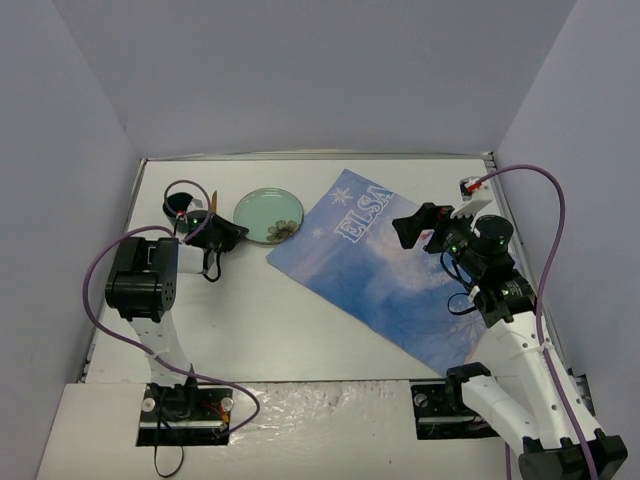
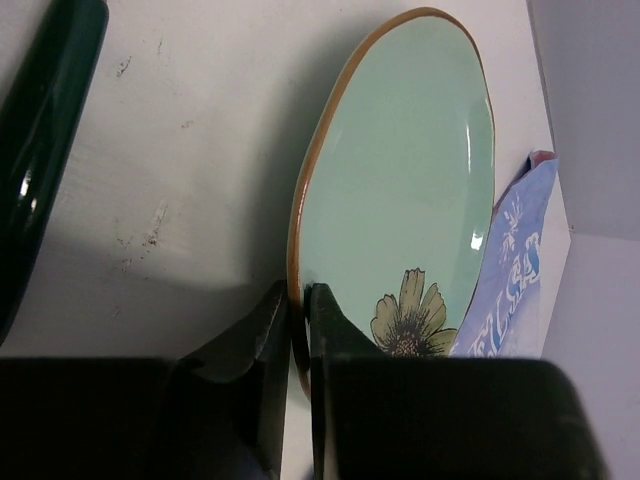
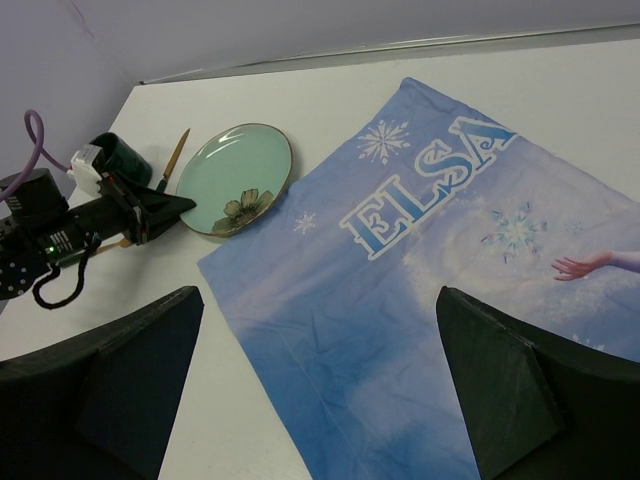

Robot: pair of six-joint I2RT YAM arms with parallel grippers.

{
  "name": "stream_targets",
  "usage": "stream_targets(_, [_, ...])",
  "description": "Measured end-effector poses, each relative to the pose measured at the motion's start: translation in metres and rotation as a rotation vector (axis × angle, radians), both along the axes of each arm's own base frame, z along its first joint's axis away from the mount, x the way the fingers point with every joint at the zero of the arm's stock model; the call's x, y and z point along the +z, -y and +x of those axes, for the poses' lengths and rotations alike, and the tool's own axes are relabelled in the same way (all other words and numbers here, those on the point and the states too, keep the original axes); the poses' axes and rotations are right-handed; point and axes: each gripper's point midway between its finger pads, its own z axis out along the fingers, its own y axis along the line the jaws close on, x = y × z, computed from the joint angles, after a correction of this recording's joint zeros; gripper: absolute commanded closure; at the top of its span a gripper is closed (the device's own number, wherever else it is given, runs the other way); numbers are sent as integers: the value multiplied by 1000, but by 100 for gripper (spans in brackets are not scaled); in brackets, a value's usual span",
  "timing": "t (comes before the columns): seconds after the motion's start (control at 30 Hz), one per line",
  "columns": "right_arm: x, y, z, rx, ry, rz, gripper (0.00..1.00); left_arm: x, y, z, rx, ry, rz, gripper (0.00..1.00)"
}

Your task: Set the dinner table for one person

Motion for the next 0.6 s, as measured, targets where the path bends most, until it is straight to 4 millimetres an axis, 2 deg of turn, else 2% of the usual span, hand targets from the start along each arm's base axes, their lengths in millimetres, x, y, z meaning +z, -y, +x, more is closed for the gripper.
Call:
stream_targets(0.17, [-2,1,0,-2,1,-10,0,8,0,-6,1,-12,-7,100])
stream_targets(0.37, [-2,2,1,-3,4,-16,0,37,8,-12,-33,16,-30,100])
stream_targets(0.47, [-2,2,1,-3,4,-16,0,48,17,-16,-63,24,-46,100])
stream_targets(0.6, [-1,2,0,-3,5,-16,0,66,41,-18,-122,55,-90,100])
